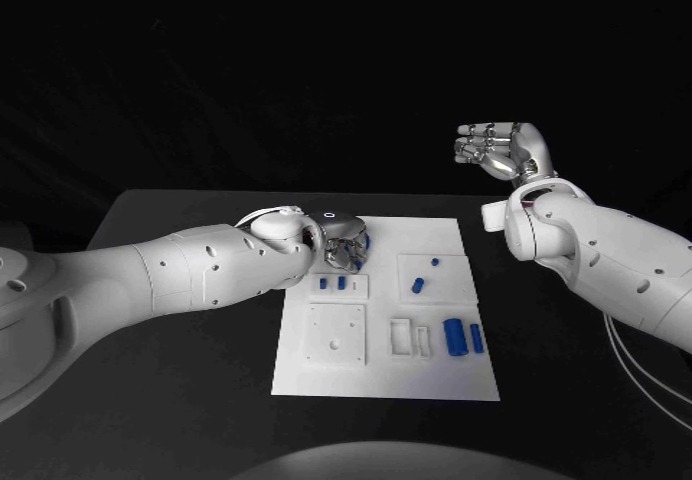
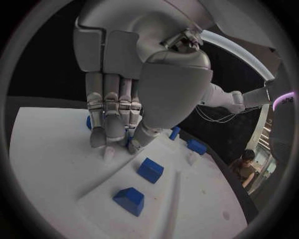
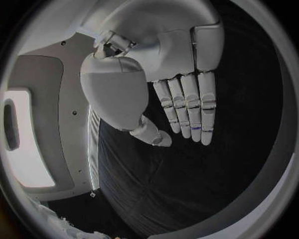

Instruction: Assemble the parts on the task board

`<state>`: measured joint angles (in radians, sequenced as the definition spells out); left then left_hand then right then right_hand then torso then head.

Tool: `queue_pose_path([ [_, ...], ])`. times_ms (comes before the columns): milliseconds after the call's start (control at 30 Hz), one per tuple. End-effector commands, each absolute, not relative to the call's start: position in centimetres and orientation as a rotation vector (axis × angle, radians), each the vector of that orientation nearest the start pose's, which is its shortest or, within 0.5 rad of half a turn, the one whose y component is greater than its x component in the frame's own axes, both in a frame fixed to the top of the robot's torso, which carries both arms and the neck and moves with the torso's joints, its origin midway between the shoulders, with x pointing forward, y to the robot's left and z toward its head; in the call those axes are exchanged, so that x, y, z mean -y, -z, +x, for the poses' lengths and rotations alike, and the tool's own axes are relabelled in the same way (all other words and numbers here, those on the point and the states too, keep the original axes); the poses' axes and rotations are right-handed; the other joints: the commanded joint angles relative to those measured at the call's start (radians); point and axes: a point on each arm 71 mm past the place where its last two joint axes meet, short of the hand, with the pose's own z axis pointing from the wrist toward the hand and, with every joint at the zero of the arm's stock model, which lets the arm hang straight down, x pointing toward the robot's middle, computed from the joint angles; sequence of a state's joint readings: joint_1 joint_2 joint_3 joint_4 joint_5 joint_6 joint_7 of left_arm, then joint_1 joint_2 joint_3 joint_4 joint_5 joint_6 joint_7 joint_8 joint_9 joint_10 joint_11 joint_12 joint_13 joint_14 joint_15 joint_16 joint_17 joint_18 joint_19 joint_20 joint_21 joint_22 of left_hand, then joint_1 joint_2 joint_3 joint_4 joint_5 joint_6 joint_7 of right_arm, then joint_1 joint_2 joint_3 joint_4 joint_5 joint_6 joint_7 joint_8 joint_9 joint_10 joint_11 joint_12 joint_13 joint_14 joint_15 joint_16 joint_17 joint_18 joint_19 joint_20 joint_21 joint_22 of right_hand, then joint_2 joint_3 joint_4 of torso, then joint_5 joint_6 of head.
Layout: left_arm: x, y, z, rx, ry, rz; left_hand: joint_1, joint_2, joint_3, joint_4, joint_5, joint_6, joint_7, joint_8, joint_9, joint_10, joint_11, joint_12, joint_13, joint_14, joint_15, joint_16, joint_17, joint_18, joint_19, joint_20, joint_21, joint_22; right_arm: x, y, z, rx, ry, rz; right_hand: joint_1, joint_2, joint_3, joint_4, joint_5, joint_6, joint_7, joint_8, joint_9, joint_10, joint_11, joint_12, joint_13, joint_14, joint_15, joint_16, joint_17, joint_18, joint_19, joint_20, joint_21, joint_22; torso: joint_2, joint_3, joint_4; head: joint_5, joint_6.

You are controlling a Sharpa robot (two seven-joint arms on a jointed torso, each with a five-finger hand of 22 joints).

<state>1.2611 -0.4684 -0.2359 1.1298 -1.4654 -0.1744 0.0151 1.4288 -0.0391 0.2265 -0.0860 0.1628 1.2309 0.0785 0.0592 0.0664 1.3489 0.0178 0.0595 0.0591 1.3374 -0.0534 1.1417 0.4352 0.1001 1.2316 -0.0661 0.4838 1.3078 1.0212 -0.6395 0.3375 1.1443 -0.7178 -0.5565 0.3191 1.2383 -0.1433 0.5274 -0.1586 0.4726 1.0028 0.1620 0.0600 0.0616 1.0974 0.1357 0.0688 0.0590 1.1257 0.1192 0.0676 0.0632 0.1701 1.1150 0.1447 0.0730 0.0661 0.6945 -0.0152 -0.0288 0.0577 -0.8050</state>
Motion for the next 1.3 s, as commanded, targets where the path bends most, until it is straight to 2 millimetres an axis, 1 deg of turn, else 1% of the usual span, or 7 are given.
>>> queue_pose_path([
  [33, -11.4, 24.4, 52.5, -1.816, 0.614, 0.455, 0.001, 0.011, -0.003, -0.009, 0.009, 0.01, 0.001, 0.005, 0.001, 0.007, -0.001, 0.0, 0.001, 0.008, -0.001, 0.003, -0.001, -0.004, 0.006, -0.004, 0.005, 0.018, 24.3, 16.3, 55.7, -1.143, -1.08, 0.701, -0.005, 0.003, -0.001, 0.001, 0.003, 0.001, 0.003, 0.002, 0.001, 0.007, 0.002, -0.005, -0.001, 0.006, -0.001, -0.005, -0.001, -0.001, 0.005, -0.006, -0.004, 0.0, 0.0, -0.0007, 0.0, 0.002, 0.006],
  [233, -11.8, 24.0, 52.2, -1.796, 0.628, 0.424, -0.004, 0.01, -0.002, -0.012, 0.009, 0.002, 0.002, 0.004, 0.0, -0.005, 0.003, -0.001, 0.001, 0.009, -0.001, 0.002, -0.002, -0.004, 0.007, -0.004, 0.007, 0.017, 24.3, 16.3, 55.8, -1.145, -1.08, 0.701, -0.004, 0.003, 0.0, 0.0, 0.003, 0.0, 0.003, 0.002, 0.001, 0.006, 0.002, -0.005, -0.001, 0.005, -0.001, -0.005, -0.001, -0.002, 0.004, -0.006, -0.004, -0.001, 0.0, -0.0005, -0.0001, 0.003, 0.008],
  [500, -12.0, 22.2, 51.9, -1.758, 0.678, 0.367, -0.012, 0.003, 0.002, -0.011, 0.017, -0.008, 0.003, 0.004, 0.0, -0.011, 0.005, -0.001, 0.001, 0.007, 0.0, -0.009, -0.007, -0.006, 0.006, -0.005, 0.004, 0.016, 24.6, 16.4, 55.8, -1.147, -1.076, 0.702, -0.002, 0.004, 0.001, -0.002, 0.003, 0.001, 0.003, 0.002, 0.001, 0.006, 0.002, -0.005, -0.001, 0.005, -0.001, -0.005, -0.001, -0.002, 0.004, -0.007, -0.004, 0.0, 0.0, -0.0011, 0.0008, 0.003, 0.009],
  [767, -13.3, 20.6, 51.4, -1.765, 0.699, 0.34, -0.013, -0.005, 0.005, -0.01, 0.012, -0.008, 0.003, 0.004, 0.0, -0.014, 0.007, -0.001, 0.001, 0.003, 0.001, -0.013, -0.008, -0.007, 0.001, -0.003, 0.001, 0.016, 24.9, 16.4, 55.8, -1.151, -1.072, 0.703, -0.003, 0.004, 0.0, -0.003, 0.003, -0.001, 0.004, 0.002, 0.001, 0.006, 0.002, -0.005, -0.001, 0.004, 0.0, -0.005, -0.001, -0.003, 0.003, -0.006, -0.004, 0.0, -0.001, 0.0007, 0.004, 0.002, 0.007],
  [1033, -14.9, 20.4, 51.1, -1.803, 0.681, 0.331, -0.01, -0.009, 0.003, -0.006, 0.003, -0.007, 0.002, 0.004, 0.0, -0.014, 0.007, -0.001, 0.001, -0.001, 0.002, -0.012, -0.008, -0.008, -0.003, -0.003, 0.0, 0.017, 25.1, 16.6, 55.7, -1.157, -1.066, 0.706, -0.003, 0.005, 0.0, -0.005, 0.003, -0.002, 0.004, 0.002, 0.001, 0.004, 0.003, -0.005, -0.001, 0.003, 0.0, -0.005, -0.001, -0.003, 0.002, -0.007, -0.004, -0.001, 0.0, -0.0016, 0.0054, 0.004, 0.006],
  [1167, -15.0, 20.4, 51.1, -1.802, 0.688, 0.326, -0.006, -0.013, 0.004, -0.006, 0.006, -0.013, 0.004, 0.004, 0.0, -0.017, 0.008, -0.001, 0.001, -0.005, 0.003, -0.014, -0.009, -0.009, -0.005, -0.002, -0.002, 0.017, 25.1, 16.7, 55.7, -1.16, -1.067, 0.707, 0.0, 0.006, 0.001, -0.009, 0.004, -0.005, 0.004, 0.002, 0.001, 0.003, 0.003, -0.005, -0.001, 0.001, 0.001, -0.006, -0.002, -0.003, 0.001, -0.007, -0.004, -0.001, 0.0, -0.0018, 0.0021, 0.012, 0.008],
  [1300, -15.0, 20.5, 51.1, -1.804, 0.688, 0.323, -0.005, -0.014, 0.005, -0.006, 0.006, -0.015, 0.005, 0.004, 0.0, -0.018, 0.009, -0.001, 0.001, -0.006, 0.003, -0.014, -0.009, -0.008, -0.006, -0.002, -0.001, 0.017, 25.1, 16.8, 55.7, -1.162, -1.069, 0.707, 0.0, 0.006, 0.001, -0.009, 0.004, -0.005, 0.004, 0.002, 0.001, 0.003, 0.003, -0.005, -0.001, 0.001, 0.001, -0.006, -0.002, -0.003, 0.001, -0.007, -0.004, -0.001, 0.001, -0.002, 0.0016, 0.014, 0.007],
])
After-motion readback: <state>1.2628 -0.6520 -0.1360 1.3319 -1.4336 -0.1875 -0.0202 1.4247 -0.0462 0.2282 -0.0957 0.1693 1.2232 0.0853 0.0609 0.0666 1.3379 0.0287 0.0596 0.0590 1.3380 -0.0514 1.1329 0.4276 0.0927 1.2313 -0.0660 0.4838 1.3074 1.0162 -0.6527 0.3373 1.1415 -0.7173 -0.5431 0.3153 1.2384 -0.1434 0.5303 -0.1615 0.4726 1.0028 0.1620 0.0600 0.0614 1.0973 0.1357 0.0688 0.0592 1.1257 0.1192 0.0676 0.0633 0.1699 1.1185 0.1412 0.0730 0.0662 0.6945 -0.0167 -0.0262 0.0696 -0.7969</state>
